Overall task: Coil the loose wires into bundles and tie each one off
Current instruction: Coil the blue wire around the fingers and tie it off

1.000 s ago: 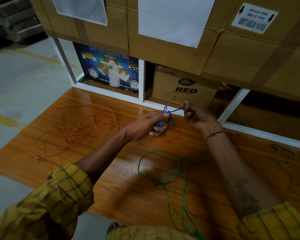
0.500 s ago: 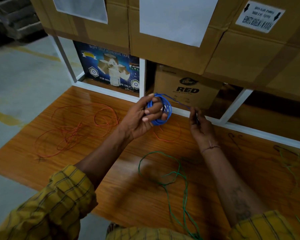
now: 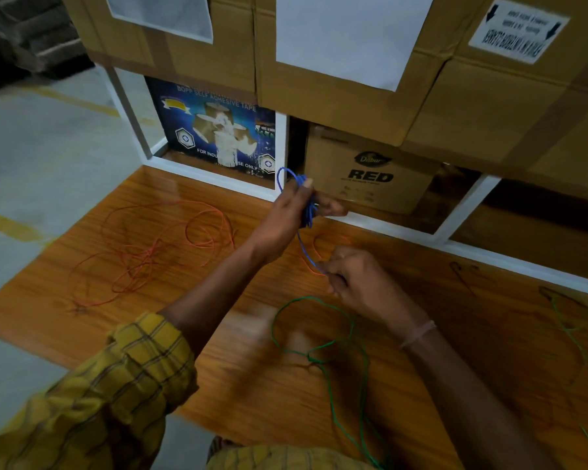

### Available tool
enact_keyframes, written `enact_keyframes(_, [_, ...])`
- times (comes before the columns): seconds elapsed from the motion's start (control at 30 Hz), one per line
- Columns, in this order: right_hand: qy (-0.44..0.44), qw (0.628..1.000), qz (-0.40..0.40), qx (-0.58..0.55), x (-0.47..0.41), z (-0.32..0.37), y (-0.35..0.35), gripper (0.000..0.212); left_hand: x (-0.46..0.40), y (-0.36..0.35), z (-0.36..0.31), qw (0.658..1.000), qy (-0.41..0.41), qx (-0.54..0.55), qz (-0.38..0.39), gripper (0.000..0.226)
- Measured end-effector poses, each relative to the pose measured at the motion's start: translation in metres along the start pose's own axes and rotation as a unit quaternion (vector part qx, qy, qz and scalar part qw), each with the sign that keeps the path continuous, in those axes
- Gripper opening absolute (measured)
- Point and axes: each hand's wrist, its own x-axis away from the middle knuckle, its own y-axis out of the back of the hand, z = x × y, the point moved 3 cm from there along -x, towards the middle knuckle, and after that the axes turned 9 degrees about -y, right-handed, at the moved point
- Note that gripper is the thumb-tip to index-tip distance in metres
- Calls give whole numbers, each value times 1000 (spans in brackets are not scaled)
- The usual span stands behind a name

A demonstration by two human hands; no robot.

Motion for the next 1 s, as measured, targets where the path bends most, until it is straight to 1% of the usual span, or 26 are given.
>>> enact_keyframes(0.07, [2,999,-46,11,1,20,27,22,5,0,5,992,-19,-121,26,45])
enact_keyframes(0.13, [11,994,-109,18,0,32,51,12,7,1,10,978,-22,-202,50,48])
enact_keyframes(0.23, [9,983,-181,34,-6,37,73,3,8,-5,8,957,-32,-275,89,53])
enact_keyframes(0.27, [5,979,-201,31,-7,38,78,7,9,-8,3,958,-28,-267,101,56])
enact_keyframes(0.33, [0,975,-220,22,-7,34,85,15,10,-9,0,968,-10,-220,117,58])
enact_keyframes(0.37, [2,975,-222,16,-8,32,88,15,10,-8,-1,972,-1,-202,123,55])
enact_keyframes(0.43, [2,971,-237,3,-9,27,93,11,10,-9,-3,974,1,-179,141,49])
enact_keyframes(0.57, [-18,964,-259,-49,-4,21,96,7,13,-15,-9,976,11,-126,178,44])
enact_keyframes(0.63, [-32,961,-265,-71,1,22,94,7,14,-17,-11,975,9,-129,183,42])
enact_keyframes(0.7, [-52,950,-287,-108,7,19,96,10,16,-18,-13,974,4,-135,180,44])
enact_keyframes(0.77, [-74,941,-302,-135,14,14,103,15,19,-21,-13,980,11,-74,182,45])
enact_keyframes(0.83, [-91,942,-279,-164,21,7,107,29,21,-25,-11,980,32,43,191,42])
enact_keyframes(0.87, [-96,947,-248,-182,24,3,106,40,21,-26,-11,976,56,97,187,42])
enact_keyframes(0.93, [-98,958,-168,-211,30,-4,101,65,20,-28,-9,959,115,185,179,42])
enact_keyframes(1.0, [-96,962,-111,-228,36,-10,92,80,21,-33,-10,938,155,250,184,43])
